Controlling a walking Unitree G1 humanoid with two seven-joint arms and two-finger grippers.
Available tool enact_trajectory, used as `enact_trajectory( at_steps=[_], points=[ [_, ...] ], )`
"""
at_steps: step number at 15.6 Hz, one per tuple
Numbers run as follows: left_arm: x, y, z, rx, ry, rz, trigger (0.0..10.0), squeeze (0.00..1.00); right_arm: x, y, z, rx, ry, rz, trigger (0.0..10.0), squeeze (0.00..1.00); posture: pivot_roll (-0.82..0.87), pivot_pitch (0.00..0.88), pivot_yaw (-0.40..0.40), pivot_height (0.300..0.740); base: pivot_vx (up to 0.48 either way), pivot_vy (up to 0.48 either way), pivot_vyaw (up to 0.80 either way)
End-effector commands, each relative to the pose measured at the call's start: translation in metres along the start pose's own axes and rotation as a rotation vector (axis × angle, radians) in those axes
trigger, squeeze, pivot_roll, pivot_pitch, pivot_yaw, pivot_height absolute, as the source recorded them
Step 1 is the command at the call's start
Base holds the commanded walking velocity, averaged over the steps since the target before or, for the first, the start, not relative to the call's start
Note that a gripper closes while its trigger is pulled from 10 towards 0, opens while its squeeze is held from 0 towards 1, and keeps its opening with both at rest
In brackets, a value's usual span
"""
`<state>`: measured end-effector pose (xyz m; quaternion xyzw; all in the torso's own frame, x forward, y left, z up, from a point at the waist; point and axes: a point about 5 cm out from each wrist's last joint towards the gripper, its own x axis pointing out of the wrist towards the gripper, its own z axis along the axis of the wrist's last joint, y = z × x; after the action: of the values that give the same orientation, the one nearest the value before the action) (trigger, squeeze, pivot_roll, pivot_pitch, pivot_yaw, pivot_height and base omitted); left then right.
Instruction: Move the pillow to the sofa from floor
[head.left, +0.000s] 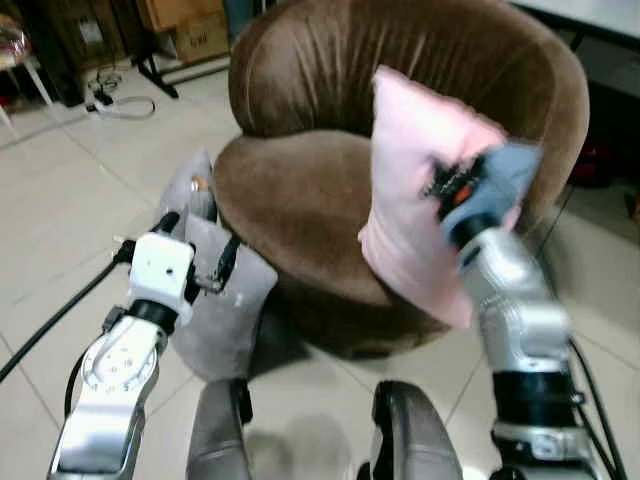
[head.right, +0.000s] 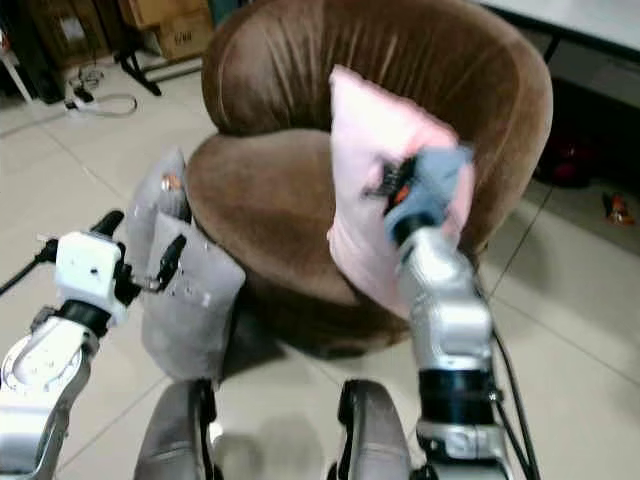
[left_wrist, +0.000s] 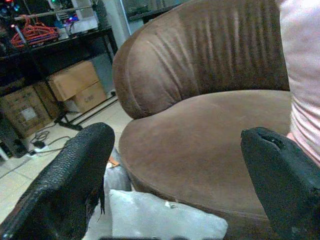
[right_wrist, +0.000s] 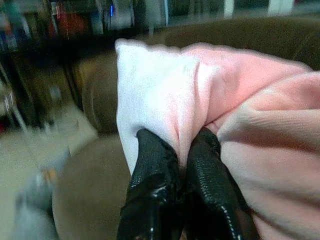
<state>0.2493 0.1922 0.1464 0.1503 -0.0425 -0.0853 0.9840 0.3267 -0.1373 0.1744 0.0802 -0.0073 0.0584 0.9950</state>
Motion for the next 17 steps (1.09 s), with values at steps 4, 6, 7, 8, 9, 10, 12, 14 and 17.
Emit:
enact_trajectory(
  at_steps=[4,6,7,8,9,10,12,14,17],
  points=[
    [0.000,0.002,-0.012,-0.009,0.056,0.053,10.0,0.00,-0.008,-0.005,-0.025,0.010,0.074,-0.052,10.0,0.00,0.07,0.000,-0.048,0.675,0.000,0.000,0.00],
    [-0.001,-0.001,-0.019,-0.004,0.082,0.067,10.0,0.00,-0.012,-0.009,-0.031,0.012,0.081,-0.057,10.0,0.00,0.06,0.000,-0.050,0.695,0.000,0.000,0.00],
    [-0.002,-0.002,-0.020,-0.004,0.085,0.068,10.0,0.00,-0.013,-0.009,-0.032,0.010,0.083,-0.056,10.0,0.00,0.06,0.000,-0.050,0.700,0.000,0.000,0.00],
    [-0.002,-0.002,-0.022,0.007,0.096,0.074,10.0,0.00,-0.015,-0.010,-0.035,0.001,0.086,-0.054,10.0,0.00,0.06,0.000,-0.046,0.710,0.000,0.000,0.00],
    [-0.002,-0.002,-0.023,0.019,0.098,0.074,10.0,0.00,-0.017,-0.010,-0.036,0.000,0.086,-0.051,10.0,0.00,0.06,0.000,-0.045,0.725,0.000,0.000,0.00],
    [-0.001,-0.002,-0.023,0.019,0.095,0.075,10.0,0.00,-0.018,-0.009,-0.036,0.003,0.087,-0.050,10.0,0.00,0.06,0.000,-0.044,0.735,0.000,0.000,0.00],
    [-0.001,-0.001,-0.024,0.006,0.096,0.088,10.0,0.00,-0.018,-0.009,-0.036,0.010,0.087,-0.050,10.0,0.00,0.06,0.000,-0.041,0.740,0.000,0.000,0.00],
    [0.000,0.000,-0.022,0.010,0.087,0.098,10.0,0.00,-0.017,-0.008,-0.034,0.019,0.076,-0.048,10.0,0.00,0.06,0.000,-0.041,0.740,0.000,0.000,0.00],
    [0.002,0.001,-0.021,0.011,0.073,0.118,10.0,0.00,-0.016,-0.004,-0.028,0.025,0.034,-0.038,10.0,0.00,0.06,0.000,-0.041,0.740,0.000,-0.107,0.00]
  ],
)
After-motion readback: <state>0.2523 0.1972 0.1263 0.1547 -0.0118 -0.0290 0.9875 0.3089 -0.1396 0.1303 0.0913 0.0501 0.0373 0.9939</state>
